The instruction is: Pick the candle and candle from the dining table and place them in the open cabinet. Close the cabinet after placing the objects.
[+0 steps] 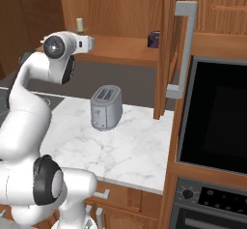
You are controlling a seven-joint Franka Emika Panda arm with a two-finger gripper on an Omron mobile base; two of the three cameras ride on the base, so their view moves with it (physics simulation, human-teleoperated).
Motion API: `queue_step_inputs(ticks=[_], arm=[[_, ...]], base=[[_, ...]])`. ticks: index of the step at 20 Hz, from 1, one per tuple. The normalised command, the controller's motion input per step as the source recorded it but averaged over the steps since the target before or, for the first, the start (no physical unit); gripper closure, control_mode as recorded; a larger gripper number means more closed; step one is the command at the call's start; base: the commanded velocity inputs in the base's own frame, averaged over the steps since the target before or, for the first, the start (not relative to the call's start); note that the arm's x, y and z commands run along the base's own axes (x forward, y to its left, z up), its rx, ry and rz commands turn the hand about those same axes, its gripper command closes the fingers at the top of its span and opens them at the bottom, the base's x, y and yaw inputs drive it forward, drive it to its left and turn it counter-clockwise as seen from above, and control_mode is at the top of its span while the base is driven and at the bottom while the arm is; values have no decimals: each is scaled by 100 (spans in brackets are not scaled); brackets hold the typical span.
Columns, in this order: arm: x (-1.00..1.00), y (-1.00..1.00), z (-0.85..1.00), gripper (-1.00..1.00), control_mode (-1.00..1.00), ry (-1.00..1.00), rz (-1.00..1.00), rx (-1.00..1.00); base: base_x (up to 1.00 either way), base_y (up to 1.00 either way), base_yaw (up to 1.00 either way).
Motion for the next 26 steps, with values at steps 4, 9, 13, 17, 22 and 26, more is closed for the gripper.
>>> queue_step_inputs(ticks=[4,9,13,17,22,26], arm=[[-100,-10,3,-100,-100,0,-1,0],[-100,-9,17,-100,-100,-5,-3,-3],[-92,-4,37,-100,-100,-4,-6,-2],[-78,-6,24,-100,-100,2,-8,0],[-52,-16,37,-100,-100,45,-7,3],[-51,-8,14,-100,-100,44,-7,0]], base=[[0,0,0],[0,0,0],[0,0,0],[0,0,0],[0,0,0],[0,0,0]])
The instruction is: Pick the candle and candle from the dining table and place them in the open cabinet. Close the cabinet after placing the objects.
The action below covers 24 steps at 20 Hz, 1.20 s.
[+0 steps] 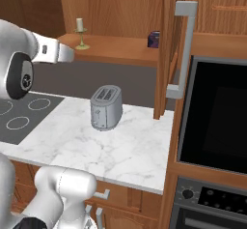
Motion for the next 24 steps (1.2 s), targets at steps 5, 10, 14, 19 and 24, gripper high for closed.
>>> queue_step_inputs(ticks=[5,10,14,19,24], arm=[[-51,0,0,-100,-100,-3,-1,0],[-99,-16,-4,-100,-100,-30,0,0],[-98,-19,-22,-100,-100,-23,0,0],[-51,-24,-33,-100,-100,-9,0,0],[-11,-11,-1,-100,-100,-4,0,0]], base=[[0,0,0],[0,0,0],[0,0,0],[0,0,0],[0,0,0]])
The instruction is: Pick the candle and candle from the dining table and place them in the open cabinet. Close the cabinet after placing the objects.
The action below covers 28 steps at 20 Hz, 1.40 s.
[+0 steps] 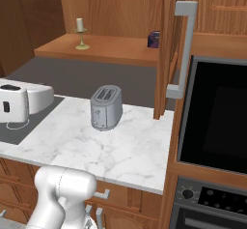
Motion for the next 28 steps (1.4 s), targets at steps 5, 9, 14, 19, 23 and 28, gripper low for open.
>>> queue_step_inputs(ticks=[5,9,14,19,23,28], arm=[[-7,-2,-2,-100,-100,0,0,2],[0,0,-1,-100,-100,0,0,0],[-1,0,-2,-100,100,0,0,0],[0,0,0,-100,100,0,0,0],[0,0,0,-100,100,0,0,0],[0,0,0,-100,100,0,0,0]], base=[[0,0,0],[0,0,0],[-4,0,0],[-21,32,-5],[-47,16,-11],[-69,6,-13]])
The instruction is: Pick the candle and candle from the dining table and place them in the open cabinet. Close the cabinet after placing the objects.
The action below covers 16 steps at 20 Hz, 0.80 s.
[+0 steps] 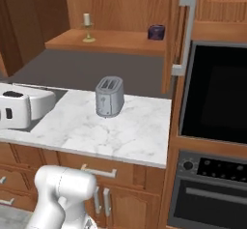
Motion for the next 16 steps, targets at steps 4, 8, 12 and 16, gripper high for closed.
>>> queue_step_inputs(ticks=[4,8,12,16], arm=[[0,0,0,-100,100,0,0,0],[0,0,0,-100,100,0,0,0],[0,0,0,-100,100,0,0,0],[0,0,0,-100,100,0,0,0]], base=[[-70,1,-19],[-45,8,-32],[-35,2,-42],[-28,0,-45]])
